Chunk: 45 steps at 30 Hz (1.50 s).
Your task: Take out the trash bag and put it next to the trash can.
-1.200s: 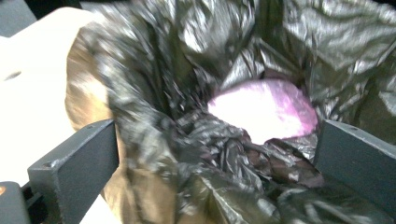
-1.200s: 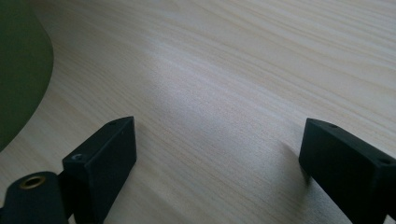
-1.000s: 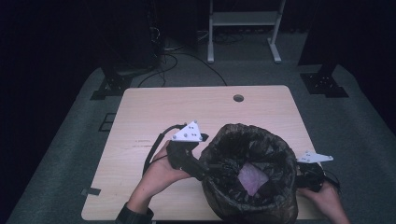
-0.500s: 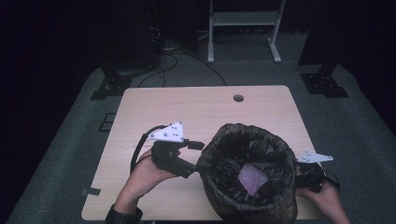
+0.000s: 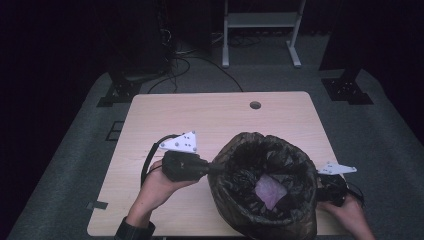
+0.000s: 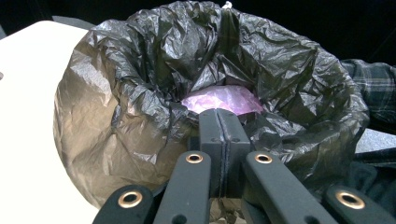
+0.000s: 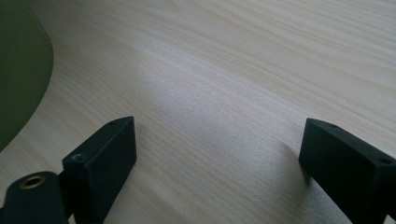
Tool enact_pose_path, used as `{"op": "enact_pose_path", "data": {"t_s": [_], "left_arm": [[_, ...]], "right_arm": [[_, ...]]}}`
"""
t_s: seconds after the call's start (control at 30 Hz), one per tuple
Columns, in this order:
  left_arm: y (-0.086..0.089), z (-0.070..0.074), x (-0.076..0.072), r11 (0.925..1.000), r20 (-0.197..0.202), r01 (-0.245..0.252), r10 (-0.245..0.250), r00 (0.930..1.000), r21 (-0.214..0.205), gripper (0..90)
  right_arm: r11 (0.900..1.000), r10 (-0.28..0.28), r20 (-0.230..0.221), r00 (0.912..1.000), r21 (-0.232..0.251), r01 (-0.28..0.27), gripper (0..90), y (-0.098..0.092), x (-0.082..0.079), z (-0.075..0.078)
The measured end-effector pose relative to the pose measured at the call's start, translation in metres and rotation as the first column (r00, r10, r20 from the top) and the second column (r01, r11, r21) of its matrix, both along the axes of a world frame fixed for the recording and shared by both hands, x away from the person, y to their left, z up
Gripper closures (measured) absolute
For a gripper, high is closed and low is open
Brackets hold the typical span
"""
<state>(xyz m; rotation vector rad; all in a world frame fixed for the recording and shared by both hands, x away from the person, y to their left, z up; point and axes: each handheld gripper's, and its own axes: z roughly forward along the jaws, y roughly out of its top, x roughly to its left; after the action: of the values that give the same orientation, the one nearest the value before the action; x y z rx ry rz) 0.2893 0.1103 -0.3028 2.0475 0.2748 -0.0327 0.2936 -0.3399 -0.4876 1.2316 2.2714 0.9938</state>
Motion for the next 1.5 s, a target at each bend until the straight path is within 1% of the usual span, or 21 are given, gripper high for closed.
{"op": "enact_pose_path", "data": {"t_s": [0.13,0.23,0.57,0.77,1.07,1.27,1.5], "left_arm": [[-0.001,0.007,0.001,1.0000,0.010,0.007,-0.007,0.9999,-0.002,89.5],[-0.003,0.012,0.002,0.9991,0.004,0.028,-0.028,0.9996,-0.033,89.4],[-0.021,0.031,0.004,0.9979,0.030,0.064,-0.064,0.9975,-0.005,89.5],[-0.039,0.039,0.011,0.9965,0.030,0.082,-0.081,0.9962,-0.017,89.5],[-0.071,0.046,0.018,0.9914,0.035,0.128,-0.127,0.9912,-0.025,89.5],[-0.095,0.047,0.022,0.9863,0.032,0.161,-0.160,0.9866,-0.036,89.5],[-0.117,0.046,0.026,0.9806,0.022,0.191,-0.190,0.9815,-0.042,89.5]], "right_arm": [[1.0000,0.000,0.000,1.0000,0.000,0.000,10.0,0.000,0.000,0.000],[1.0000,0.000,0.000,1.0000,0.000,0.000,10.0,0.000,0.000,0.000],[1.0000,0.001,0.000,1.0000,0.000,-0.001,10.0,0.000,0.000,0.000],[1.0000,0.001,0.000,1.0000,-0.001,-0.001,10.0,0.000,0.000,0.000],[1.0000,0.001,-0.001,1.0000,-0.001,-0.001,10.0,0.000,0.000,0.000],[1.0000,0.000,0.000,1.0000,0.000,0.000,10.0,0.000,0.000,0.000],[1.0000,0.001,0.000,1.0000,0.000,-0.001,10.0,0.000,0.000,0.000]]}}
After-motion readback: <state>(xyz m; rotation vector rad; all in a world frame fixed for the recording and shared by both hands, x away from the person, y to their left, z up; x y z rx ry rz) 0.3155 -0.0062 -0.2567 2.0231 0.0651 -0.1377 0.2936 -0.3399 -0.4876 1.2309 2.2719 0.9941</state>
